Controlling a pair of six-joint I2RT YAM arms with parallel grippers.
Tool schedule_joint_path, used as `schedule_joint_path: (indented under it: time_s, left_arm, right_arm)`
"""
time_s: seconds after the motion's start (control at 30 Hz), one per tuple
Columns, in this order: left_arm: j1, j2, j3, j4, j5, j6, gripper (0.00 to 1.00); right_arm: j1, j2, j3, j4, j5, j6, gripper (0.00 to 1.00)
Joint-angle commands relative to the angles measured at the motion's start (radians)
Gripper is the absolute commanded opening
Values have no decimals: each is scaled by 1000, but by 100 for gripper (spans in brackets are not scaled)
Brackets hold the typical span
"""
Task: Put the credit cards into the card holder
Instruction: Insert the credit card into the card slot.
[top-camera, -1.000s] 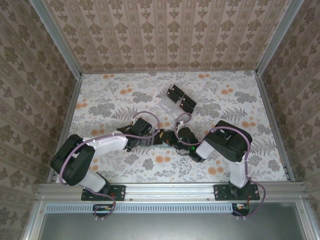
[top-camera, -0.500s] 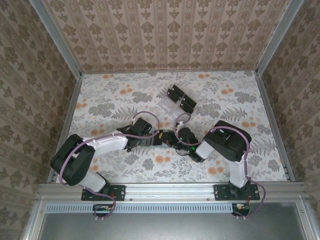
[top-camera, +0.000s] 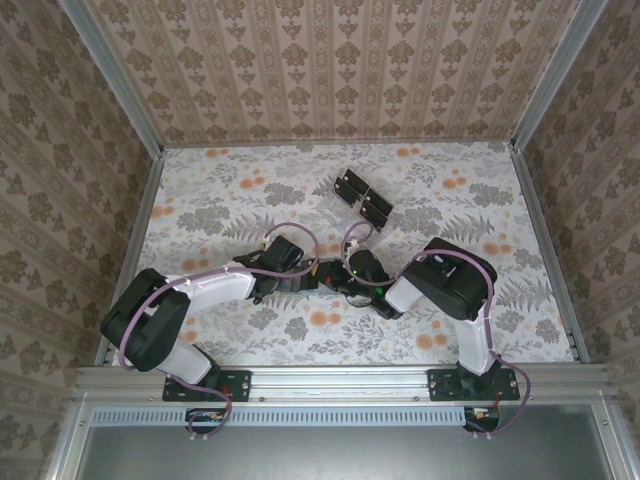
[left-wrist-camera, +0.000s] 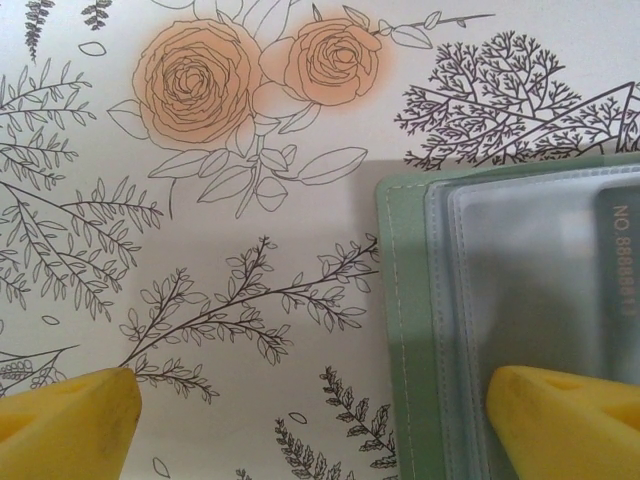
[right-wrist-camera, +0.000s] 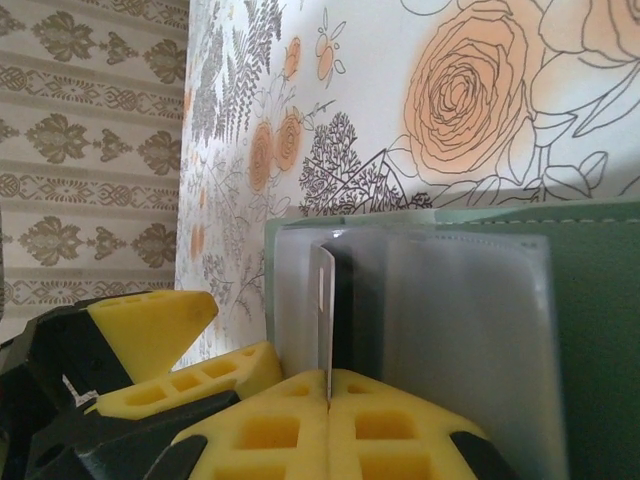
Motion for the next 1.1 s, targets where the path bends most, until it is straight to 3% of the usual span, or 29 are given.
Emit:
schedule_joint_path:
  time_s: [0.0,0.1,0.17,0.23,0.37,0.63,0.87,1.07]
  left_arm:
    - [15,-11,-10,-85,14,-3,100]
    - [40,-41,18,-115,36,-17,100]
    - [70,-58,40,-135,59,-24,100]
    - [95,-75,59,-147,78,-29,100]
    - [129,-101,85,-179,87,-36,100]
    - [168,-96,55,-195,72,-35,100]
    - [176,-59,40,-207,49,-42,100]
    - [177,-19,45,-203,45,-42,100]
  right_arm:
    - [5,-49,17,-164,-33,-44,23]
    - [4,-141,65,-374,-33,-121,52]
    - [0,-190,117,-532,-33,-182,63]
    - [-2,-229,168,-660,-33,-237,70]
    - [-13,-279,256,-873,-20,-328,72]
    - [-12,-265,370,-1116,27,-422,66]
    - [-2,-205,431,-1210,79,-458,26]
    - [2,-139,502,-1271,88,-490,16]
